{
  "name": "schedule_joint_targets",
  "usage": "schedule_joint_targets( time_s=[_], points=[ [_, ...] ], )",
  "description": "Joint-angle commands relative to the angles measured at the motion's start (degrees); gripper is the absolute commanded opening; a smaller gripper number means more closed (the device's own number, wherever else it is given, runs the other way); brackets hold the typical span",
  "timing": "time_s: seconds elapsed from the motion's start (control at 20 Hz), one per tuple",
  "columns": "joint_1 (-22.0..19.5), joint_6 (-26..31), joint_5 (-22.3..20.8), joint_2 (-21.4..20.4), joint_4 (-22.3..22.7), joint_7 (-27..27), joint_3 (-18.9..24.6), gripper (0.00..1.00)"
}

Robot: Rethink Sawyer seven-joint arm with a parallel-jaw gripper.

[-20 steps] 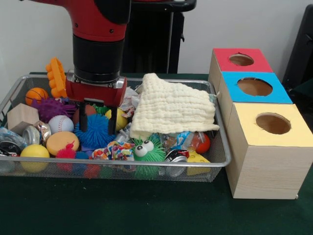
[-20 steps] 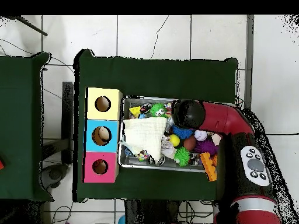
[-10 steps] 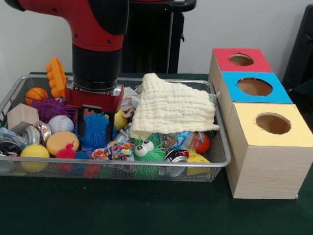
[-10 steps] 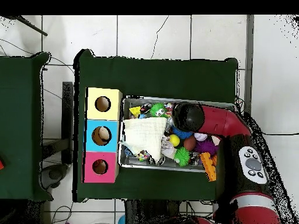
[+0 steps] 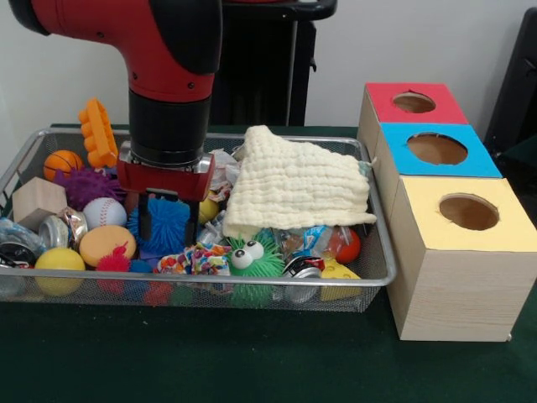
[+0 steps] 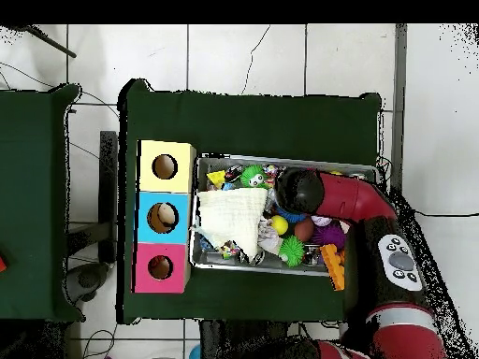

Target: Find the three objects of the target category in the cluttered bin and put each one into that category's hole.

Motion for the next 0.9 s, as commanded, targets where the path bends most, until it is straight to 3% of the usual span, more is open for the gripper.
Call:
schedule_joint_targets(
  time_s=[0.05, 0.9],
  points=[
    [0.5, -3.6, -1.5, 2.9, 3.7, 6.3, 0.7, 1.00],
    [-4.0, -4.3, -2.9, -2.4, 11.7, 0.6, 3.6, 1.00]
  ],
)
